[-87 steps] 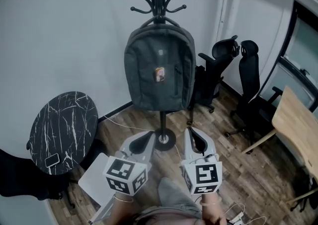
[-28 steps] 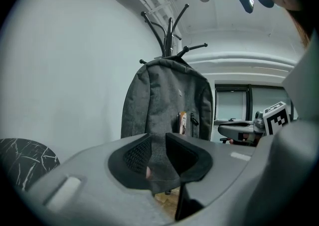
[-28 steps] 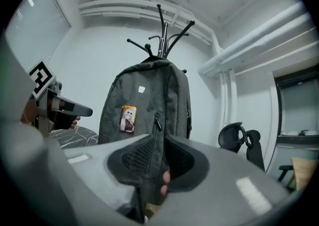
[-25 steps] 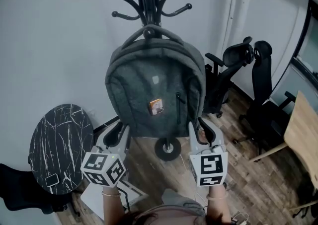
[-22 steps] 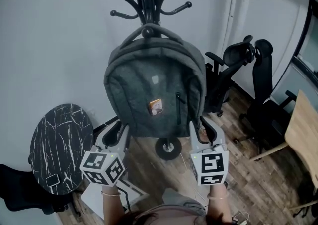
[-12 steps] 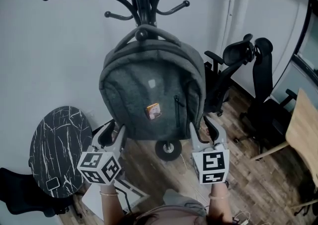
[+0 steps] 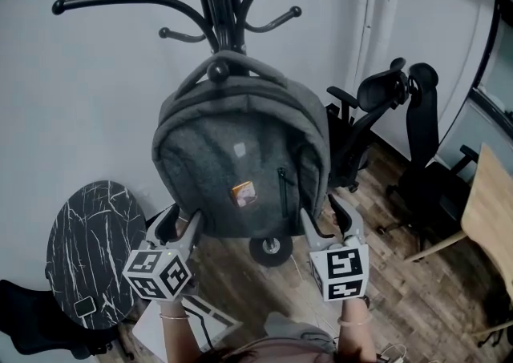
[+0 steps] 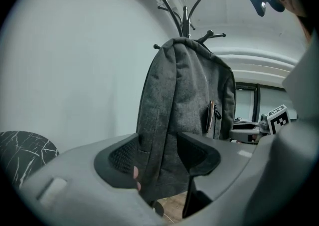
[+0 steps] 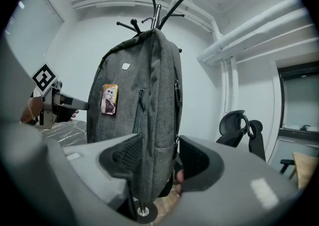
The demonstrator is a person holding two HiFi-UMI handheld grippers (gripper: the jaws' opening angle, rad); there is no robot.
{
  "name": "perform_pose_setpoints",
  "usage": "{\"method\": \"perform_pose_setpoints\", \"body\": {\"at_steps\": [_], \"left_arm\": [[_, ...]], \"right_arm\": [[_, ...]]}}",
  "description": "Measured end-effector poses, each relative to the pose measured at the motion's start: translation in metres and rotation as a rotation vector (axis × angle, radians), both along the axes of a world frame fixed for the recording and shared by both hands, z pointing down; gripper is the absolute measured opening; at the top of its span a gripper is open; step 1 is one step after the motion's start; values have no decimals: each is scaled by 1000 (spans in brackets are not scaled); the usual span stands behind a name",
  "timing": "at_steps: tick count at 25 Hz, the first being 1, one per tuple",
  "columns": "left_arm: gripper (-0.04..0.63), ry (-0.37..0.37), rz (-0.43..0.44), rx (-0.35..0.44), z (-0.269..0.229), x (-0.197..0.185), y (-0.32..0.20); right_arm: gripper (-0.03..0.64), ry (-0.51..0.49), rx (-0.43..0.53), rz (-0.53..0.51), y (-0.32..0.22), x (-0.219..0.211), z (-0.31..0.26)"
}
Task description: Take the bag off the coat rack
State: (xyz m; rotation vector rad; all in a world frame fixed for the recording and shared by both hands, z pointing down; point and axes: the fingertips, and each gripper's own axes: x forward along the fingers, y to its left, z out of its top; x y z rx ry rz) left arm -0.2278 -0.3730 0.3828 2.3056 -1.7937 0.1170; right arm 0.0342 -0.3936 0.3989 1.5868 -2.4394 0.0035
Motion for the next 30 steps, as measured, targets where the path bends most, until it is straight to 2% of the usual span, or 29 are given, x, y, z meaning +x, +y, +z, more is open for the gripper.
{"method": "perform_pose_setpoints", "body": {"at_steps": [13,18,20,30], "left_arm": [[259,-12,36,-50,16,-1,-25],[256,-36,0,-39,17,-2,-31],[225,-48,-13,-33,18,-3,-31],[162,-62,-46,5,16,-1,-27]], "right_arm": [[282,-24,-65,-24,-17,-5,18],[282,-33,-77,-25,-22,-11,21],[282,-43,-72,-17,-24,-12,21],[204,-45,-40,14,-21,-10,19]]}}
